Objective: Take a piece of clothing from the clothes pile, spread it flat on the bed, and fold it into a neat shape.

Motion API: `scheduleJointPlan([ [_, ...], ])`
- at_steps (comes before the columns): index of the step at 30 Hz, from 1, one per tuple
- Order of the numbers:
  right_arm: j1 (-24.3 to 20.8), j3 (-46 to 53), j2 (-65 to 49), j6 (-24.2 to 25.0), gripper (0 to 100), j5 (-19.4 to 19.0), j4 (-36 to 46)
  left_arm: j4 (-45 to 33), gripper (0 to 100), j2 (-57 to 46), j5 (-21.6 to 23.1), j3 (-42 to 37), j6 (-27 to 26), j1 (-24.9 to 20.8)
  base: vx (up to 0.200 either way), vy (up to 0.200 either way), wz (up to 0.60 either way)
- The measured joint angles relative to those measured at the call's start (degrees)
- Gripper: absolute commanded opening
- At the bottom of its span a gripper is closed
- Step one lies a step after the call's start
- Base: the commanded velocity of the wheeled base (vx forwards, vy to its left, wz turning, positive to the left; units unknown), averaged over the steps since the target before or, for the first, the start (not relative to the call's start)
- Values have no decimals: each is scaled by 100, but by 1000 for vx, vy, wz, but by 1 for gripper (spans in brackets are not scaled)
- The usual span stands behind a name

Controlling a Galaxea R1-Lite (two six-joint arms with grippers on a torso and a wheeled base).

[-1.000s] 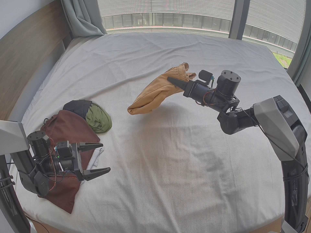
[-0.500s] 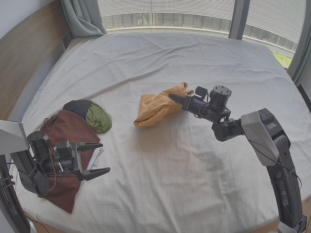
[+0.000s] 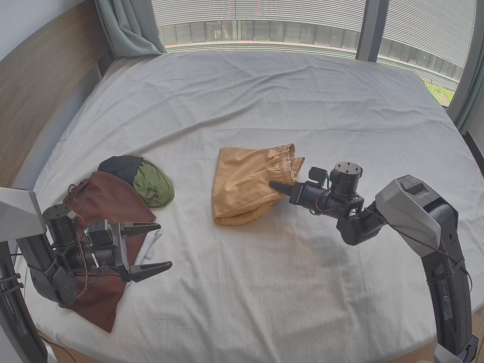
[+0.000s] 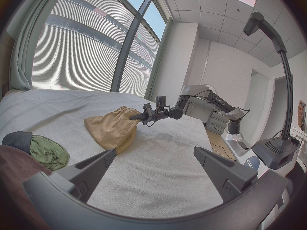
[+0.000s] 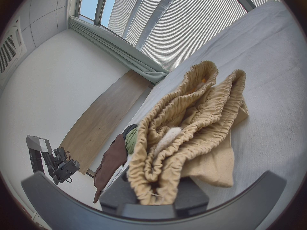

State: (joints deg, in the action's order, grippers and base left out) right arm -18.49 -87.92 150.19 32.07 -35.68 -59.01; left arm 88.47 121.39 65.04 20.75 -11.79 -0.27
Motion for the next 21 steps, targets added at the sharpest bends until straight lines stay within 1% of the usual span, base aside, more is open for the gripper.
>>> scheduleJointPlan([
  [10,59,518,0,-20,0,32,-323,2,100,-9,-9,6,0,-30,0,0,0],
  [21,171,622,44,-9,0,43,-544,2,100,-12,-9,22,0,-33,0,0,0],
])
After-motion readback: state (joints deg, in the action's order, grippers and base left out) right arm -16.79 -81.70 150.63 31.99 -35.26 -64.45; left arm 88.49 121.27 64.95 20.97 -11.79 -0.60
